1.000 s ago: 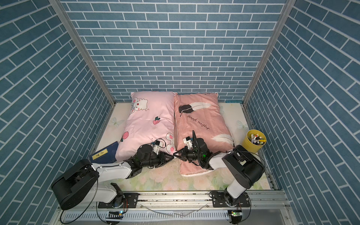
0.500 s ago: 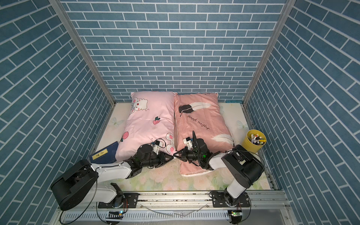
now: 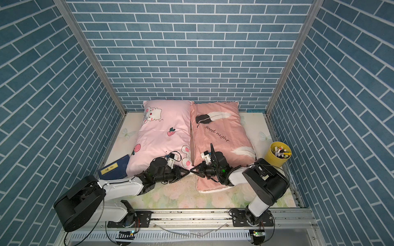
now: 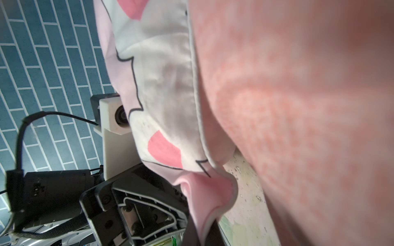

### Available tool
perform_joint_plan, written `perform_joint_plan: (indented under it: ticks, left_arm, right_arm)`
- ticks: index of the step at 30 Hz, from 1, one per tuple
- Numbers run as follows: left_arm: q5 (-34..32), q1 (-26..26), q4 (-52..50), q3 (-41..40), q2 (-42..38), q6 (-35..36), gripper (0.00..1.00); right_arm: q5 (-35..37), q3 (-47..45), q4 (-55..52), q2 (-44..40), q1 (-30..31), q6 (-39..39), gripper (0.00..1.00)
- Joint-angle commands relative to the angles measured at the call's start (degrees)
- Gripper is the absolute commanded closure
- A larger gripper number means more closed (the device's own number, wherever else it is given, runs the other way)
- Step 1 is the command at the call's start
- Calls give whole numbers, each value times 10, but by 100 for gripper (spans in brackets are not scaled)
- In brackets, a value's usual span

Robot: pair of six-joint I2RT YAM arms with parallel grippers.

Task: Zip up pillowcases
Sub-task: Zip the zipper on the pillowcase.

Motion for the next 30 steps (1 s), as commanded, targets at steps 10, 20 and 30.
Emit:
perform_joint_plan:
  ticks: [10,20,30]
  left_arm:
    - [3,-3,16,18,13,7,84]
    - [10,-4,22,13,17,7,78]
    - [12,-6,26,7,26,7,77]
  right_arm:
    - [-4,-10,-11,-7,0,-4,100]
    - [0,-10,-12,-9,-1,-1,100]
    - [4,-6,-14,-12,-2,2,100]
